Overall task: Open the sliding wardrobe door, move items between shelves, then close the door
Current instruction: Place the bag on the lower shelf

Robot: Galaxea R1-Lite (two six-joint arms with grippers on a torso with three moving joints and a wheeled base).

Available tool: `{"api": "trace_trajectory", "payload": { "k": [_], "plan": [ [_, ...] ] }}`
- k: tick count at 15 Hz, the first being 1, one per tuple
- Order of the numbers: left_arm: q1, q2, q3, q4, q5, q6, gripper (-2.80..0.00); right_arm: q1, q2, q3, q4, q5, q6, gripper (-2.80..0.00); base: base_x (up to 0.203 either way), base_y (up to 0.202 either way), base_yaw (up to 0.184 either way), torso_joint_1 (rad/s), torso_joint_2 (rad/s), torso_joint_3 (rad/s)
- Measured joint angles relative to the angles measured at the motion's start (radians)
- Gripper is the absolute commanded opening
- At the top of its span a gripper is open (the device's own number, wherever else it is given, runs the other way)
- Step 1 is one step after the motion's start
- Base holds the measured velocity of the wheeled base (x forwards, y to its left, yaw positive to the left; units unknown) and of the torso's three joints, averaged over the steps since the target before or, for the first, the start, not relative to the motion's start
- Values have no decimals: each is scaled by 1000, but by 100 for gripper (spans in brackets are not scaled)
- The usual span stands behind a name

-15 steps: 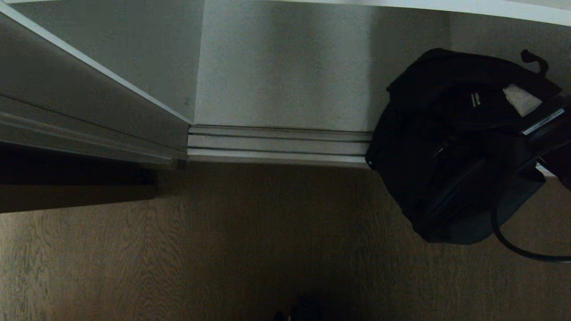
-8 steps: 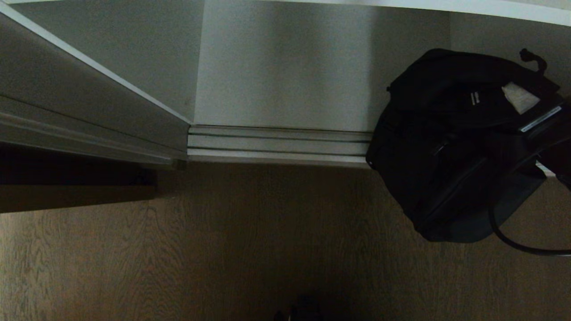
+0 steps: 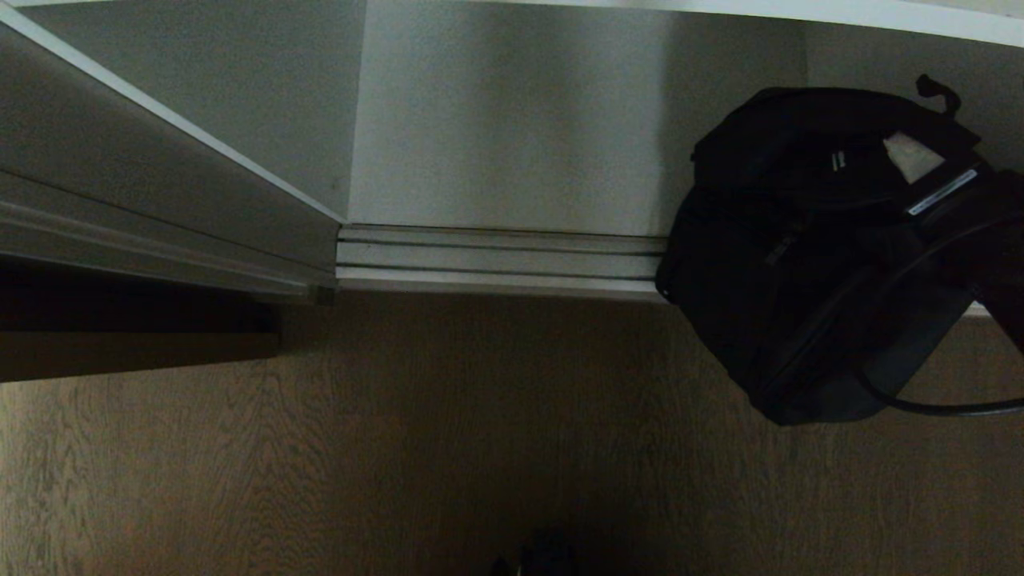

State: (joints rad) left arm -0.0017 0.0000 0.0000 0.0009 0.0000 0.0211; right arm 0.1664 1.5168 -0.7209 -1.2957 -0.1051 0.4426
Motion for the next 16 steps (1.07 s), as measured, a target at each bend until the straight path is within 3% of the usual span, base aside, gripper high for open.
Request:
{"api": "trace_trajectory", "payload": {
  "k": [9,13,16],
  "plan": [
    [0,0,0,-1,0,-4,-280,-9,-11,-46,17,4,-10,-280,0,0,0,0,0,0],
    [0,0,0,-1,0,-4,-280,-7,-3,-40,39,79,-105,-280,0,0,0,0,0,0],
    [0,0,0,-1,0,-5,-280,-2,-11,-41,104,92,-209,-280,0,0,0,0,0,0]
  ]
}}
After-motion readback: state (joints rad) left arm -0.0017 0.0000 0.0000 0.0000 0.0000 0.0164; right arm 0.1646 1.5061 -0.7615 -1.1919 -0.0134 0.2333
